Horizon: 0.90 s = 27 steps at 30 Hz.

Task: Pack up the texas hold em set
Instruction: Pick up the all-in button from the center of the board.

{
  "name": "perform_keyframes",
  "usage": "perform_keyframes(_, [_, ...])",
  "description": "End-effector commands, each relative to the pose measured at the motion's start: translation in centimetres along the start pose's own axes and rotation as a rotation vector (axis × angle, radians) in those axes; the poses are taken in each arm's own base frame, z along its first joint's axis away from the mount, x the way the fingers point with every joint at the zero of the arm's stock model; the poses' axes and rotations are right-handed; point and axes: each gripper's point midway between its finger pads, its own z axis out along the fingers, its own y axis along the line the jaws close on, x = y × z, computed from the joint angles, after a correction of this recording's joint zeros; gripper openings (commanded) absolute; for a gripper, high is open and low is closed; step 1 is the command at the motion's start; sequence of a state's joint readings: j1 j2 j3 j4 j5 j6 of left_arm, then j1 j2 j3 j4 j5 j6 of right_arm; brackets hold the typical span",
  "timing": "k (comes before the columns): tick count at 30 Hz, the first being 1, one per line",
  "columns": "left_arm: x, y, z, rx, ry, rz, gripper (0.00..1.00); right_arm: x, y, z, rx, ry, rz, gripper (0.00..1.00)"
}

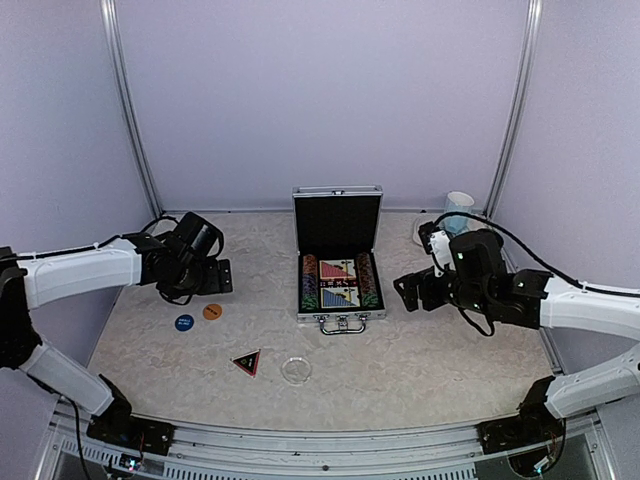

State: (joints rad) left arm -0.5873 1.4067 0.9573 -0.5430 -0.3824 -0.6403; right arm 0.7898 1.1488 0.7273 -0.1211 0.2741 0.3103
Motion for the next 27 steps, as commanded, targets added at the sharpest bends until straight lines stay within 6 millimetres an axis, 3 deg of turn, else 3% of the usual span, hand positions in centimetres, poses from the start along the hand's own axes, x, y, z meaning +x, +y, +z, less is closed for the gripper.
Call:
perform_keyframes(1, [0.3, 0.5, 0.7, -0.046, 0.033, -0.036, 0.99, 0.9, -1.0, -0.3, 0.025, -0.011, -0.036, 0.99])
perform_keyframes(10, [1.4, 0.9, 1.4, -0.071, 0.067, -0.014, 0.99, 1.9, -0.5, 0.6, 0.002, 0.007, -0.058, 0.99])
perform_keyframes(14, [2.4, 0.5, 2.7, -0.052, 0.101, 0.000, 0.99, 2.1, -0.3, 1.1, 0.000, 0.028, -0.051, 0.99])
perform_keyframes(22, [3.8, 0.2, 6.4, -0.031, 0.199, -0.020, 0.99, 1.7, -0.5, -0.1, -0.007, 0.009, -0.028, 0.99])
perform_keyframes(27, [4.4, 0.1, 6.8, -0.025, 0.220, -0.021, 0.99, 1.4, -0.2, -0.5, -0.030, -0.001, -0.030, 0.99])
